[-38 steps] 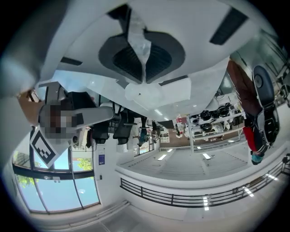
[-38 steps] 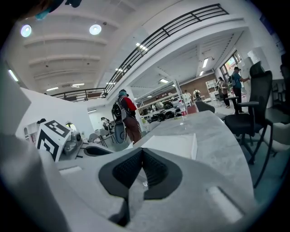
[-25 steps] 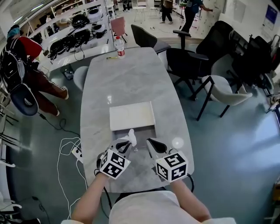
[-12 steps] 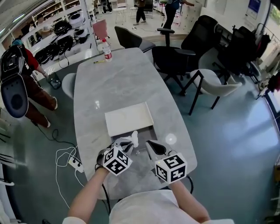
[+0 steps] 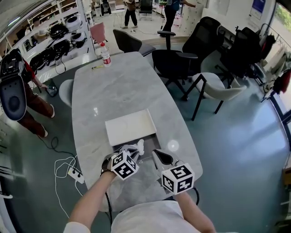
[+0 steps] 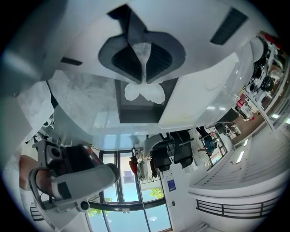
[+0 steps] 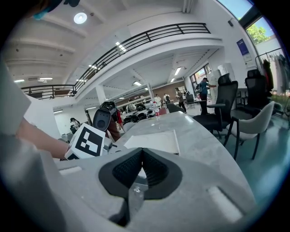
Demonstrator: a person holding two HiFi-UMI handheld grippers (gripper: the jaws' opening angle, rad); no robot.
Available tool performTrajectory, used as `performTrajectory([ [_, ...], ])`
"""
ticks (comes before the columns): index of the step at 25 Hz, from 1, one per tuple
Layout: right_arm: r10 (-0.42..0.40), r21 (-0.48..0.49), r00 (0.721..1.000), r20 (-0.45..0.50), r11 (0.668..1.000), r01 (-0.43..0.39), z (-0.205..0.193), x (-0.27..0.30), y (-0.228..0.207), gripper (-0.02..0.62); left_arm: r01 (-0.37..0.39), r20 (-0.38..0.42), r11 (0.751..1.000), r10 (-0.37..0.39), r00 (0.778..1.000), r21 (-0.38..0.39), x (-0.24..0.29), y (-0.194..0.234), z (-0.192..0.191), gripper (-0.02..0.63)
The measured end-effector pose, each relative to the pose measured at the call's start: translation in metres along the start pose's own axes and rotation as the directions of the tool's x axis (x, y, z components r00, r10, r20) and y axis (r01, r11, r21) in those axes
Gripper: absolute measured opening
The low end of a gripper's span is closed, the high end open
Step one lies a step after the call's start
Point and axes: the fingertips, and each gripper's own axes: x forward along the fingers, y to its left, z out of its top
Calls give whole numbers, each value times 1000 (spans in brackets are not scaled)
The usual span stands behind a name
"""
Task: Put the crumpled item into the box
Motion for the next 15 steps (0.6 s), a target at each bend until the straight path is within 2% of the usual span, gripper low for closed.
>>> performTrajectory([
  [9,6,25,1000,7,1000,-6,3,-13,-15,5,56,-52,998,-57,997,-15,17,-12,-1,29],
  [15,26,34,1000,5,999,-26,2,-20,-21,5,61,-66,995,-67,996,-83,17,-10,-3,31],
])
